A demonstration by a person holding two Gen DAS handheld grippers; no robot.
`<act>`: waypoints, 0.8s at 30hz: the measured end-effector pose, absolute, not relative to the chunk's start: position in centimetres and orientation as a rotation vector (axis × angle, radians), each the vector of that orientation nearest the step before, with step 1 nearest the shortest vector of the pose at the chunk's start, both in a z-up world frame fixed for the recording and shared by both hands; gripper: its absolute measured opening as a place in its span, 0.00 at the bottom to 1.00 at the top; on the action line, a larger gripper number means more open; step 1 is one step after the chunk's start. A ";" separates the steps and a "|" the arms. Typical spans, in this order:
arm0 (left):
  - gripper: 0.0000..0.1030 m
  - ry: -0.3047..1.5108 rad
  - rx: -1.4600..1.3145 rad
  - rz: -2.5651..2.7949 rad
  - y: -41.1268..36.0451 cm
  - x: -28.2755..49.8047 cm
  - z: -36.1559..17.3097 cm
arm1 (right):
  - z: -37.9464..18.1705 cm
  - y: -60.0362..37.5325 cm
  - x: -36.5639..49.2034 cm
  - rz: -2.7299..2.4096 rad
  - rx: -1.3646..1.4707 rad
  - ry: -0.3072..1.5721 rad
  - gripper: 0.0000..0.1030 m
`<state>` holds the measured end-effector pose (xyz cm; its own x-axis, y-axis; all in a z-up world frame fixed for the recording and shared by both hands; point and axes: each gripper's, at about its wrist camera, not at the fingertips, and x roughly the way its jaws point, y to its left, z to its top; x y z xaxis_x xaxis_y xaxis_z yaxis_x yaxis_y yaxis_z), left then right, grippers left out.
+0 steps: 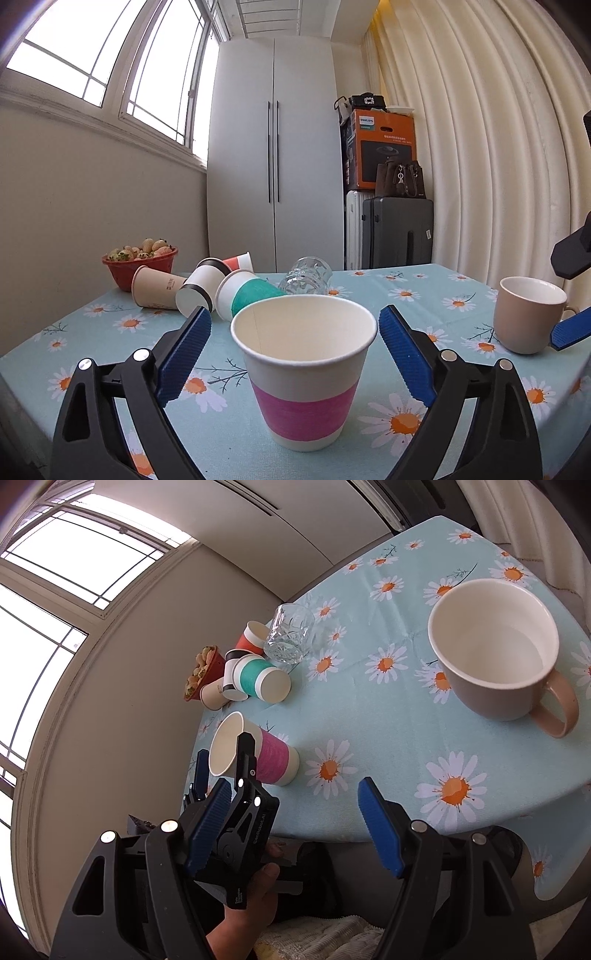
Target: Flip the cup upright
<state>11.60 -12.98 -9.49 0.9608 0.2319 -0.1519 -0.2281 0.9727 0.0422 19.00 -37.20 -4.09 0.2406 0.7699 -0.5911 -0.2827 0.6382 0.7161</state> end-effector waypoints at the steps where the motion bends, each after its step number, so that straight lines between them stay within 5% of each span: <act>1: 0.88 0.159 0.025 0.229 -12.9 11.4 -9.2 | -4.0 -37.3 18.9 0.766 0.527 1.102 0.69; 24: 0.94 0.328 0.039 -0.026 -5.9 3.6 2.9 | -0.5 -36.5 14.9 0.734 0.356 0.882 0.82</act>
